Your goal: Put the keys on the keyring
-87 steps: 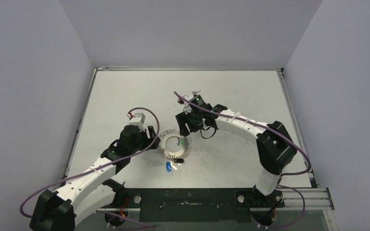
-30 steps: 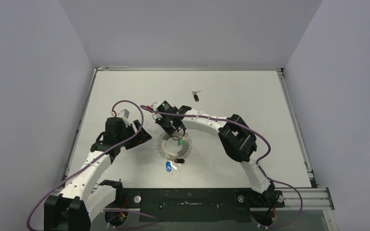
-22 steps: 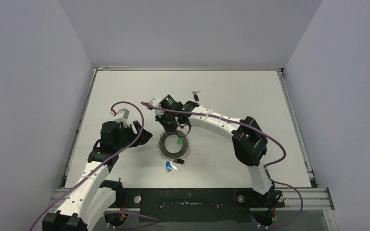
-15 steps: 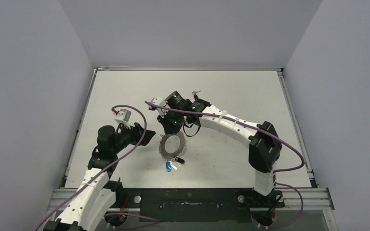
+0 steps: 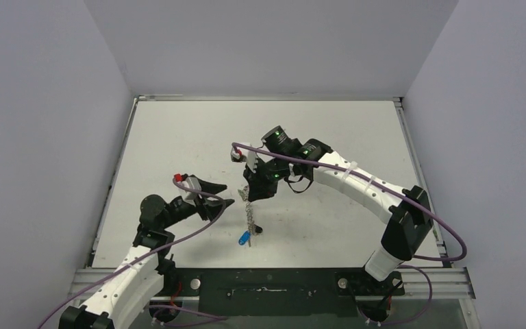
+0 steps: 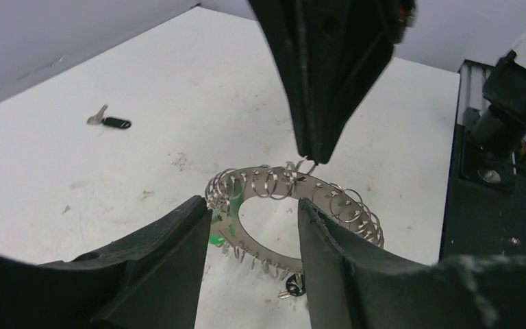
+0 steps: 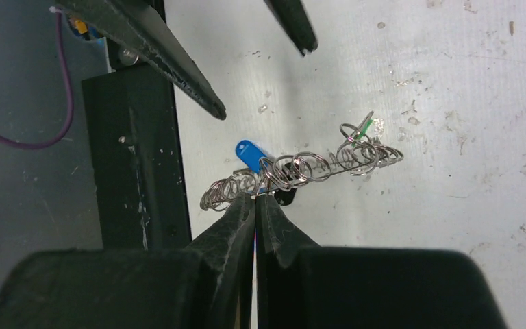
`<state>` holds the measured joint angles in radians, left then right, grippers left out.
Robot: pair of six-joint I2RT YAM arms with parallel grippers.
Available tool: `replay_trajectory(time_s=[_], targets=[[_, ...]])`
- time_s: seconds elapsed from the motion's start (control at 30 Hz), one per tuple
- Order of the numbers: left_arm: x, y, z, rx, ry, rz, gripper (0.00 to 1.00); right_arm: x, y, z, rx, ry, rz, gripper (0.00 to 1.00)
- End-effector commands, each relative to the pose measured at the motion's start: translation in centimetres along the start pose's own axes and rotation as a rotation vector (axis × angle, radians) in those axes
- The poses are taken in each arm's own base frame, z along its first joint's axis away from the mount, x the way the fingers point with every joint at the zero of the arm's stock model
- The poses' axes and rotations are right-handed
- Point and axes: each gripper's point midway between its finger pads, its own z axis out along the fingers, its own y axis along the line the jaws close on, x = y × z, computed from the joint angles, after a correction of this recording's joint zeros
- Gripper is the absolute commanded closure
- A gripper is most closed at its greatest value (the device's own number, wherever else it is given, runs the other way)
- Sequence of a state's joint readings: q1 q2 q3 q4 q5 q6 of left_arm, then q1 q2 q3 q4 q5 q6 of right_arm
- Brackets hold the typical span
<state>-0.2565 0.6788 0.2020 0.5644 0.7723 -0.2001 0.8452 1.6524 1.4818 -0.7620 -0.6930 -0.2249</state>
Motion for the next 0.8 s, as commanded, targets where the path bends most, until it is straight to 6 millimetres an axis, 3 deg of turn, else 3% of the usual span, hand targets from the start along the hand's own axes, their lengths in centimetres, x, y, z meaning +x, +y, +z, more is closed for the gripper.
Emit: replay_trajectory(time_s=[0.0, 0.2, 0.4, 0.77], targets=[[-2.5, -3.3, 0.8, 0.167, -0.116, 0.269, 0.54, -1.7, 2.8, -1.7, -0.122, -0.1, -0.103, 1.0], [-2.2, -5.8, 1.6, 0.272, -0.114, 0.289, 0.63, -1.9, 3.0, -2.0, -0.136, -0.122, -0.111, 1.0], [-1.7, -6.8, 1.2, 0.301, -0.118, 0.272, 0.73, -2.1, 2.6, -2.1, -0.133, -0.141, -0.083, 1.0], [-0.4, -7.4, 1.4, 0.298, -0.102, 0.229, 0.76, -2.4, 3.2, -2.4, -0.164, -0.157, -0.081, 1.0]])
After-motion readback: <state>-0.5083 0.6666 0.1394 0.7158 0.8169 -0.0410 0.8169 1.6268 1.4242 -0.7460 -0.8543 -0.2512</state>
